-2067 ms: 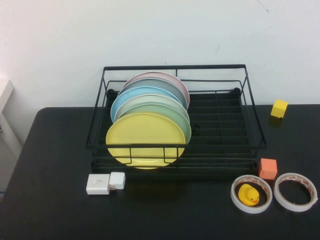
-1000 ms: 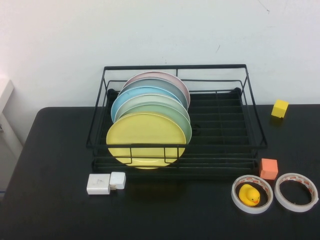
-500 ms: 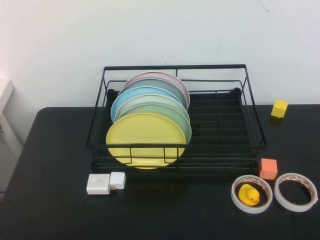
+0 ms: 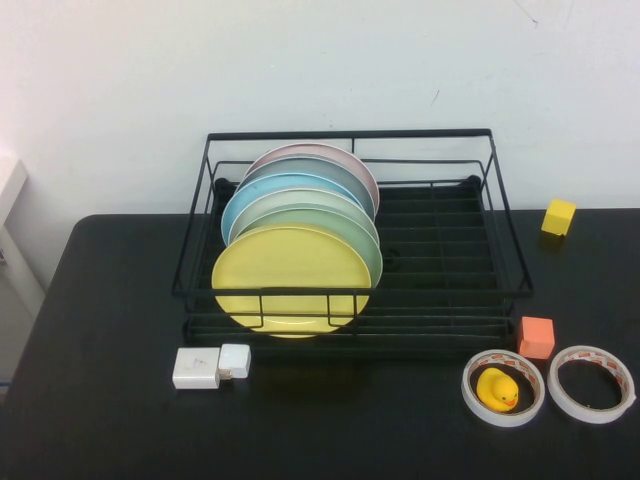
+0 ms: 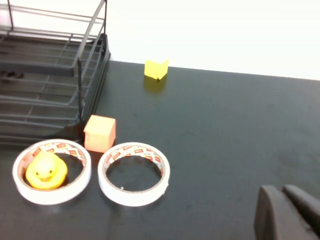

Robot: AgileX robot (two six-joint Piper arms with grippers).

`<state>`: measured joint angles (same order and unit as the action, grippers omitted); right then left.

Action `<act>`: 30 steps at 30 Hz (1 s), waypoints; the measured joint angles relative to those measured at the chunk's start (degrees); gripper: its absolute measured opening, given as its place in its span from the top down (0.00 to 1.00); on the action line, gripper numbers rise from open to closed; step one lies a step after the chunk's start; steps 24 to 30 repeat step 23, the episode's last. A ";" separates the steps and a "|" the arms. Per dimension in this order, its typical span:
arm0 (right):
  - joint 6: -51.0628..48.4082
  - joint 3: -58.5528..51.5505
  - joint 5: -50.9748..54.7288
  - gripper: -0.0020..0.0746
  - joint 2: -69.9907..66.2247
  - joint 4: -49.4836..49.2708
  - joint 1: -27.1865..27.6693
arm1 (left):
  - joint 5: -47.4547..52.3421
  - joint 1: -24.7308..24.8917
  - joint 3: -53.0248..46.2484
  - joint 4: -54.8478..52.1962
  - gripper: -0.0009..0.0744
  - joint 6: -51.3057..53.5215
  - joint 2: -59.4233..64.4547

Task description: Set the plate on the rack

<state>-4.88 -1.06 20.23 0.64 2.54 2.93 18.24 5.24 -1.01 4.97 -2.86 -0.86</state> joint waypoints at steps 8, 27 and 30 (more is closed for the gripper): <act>1.66 0.10 0.36 0.98 0.00 0.00 0.00 | 0.00 0.00 0.00 0.00 0.99 -0.11 0.00; 1.75 0.10 0.45 0.98 0.00 0.56 0.00 | 0.00 0.00 0.00 0.00 0.99 -0.34 0.00; 1.75 0.10 0.45 0.98 0.00 0.56 0.00 | 0.00 0.00 0.00 0.00 0.99 -0.34 0.00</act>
